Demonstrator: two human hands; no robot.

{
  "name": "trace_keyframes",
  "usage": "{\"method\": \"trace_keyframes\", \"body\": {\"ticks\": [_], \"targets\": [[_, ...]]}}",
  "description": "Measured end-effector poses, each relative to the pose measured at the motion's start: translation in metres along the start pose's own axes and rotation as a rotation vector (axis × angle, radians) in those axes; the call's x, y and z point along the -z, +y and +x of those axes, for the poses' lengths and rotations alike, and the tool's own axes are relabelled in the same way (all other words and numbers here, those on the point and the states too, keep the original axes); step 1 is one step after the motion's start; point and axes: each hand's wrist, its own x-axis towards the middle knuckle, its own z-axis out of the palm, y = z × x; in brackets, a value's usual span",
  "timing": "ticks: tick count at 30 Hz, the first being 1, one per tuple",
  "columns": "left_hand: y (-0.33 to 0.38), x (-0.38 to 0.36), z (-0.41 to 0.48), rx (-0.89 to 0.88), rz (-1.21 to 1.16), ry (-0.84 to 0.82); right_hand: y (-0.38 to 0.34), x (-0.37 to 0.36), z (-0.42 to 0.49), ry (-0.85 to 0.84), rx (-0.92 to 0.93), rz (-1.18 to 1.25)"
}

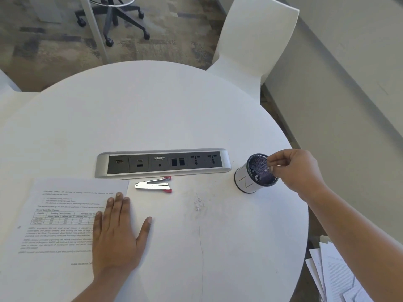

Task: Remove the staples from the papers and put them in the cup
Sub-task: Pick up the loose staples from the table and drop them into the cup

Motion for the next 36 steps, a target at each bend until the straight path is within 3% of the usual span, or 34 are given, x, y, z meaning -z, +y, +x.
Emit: {"method": "trace_keyframes", "body": {"ticks": [5, 10, 15, 22, 27, 36], "targets": [[0.0, 0.001, 0.0, 0.005, 0.004, -0.003, -0.002, -0.005, -0.003, 0.045, 0.063, -0.042], [0.0, 0.002, 0.0, 0.001, -0.001, -0.002, -0.015, -0.014, -0.022, 0.127, 0.253, -0.072], [0.001, 0.003, 0.0, 0.006, -0.024, 0.002, -0.009, -0.073, -0.053, -0.082, 0.449, -0.237], [0.001, 0.003, -0.001, 0.013, -0.023, 0.004, -0.001, -0.135, -0.065, -0.275, 0.386, -0.628], [-0.001, 0.003, -0.002, 0.013, -0.01, -0.005, -0.005, -0.153, -0.075, -0.354, 0.502, -0.497], [-0.001, 0.002, -0.001, 0.011, -0.002, -0.01, 0.002, -0.154, -0.066, -0.296, 0.357, -0.278]]}}
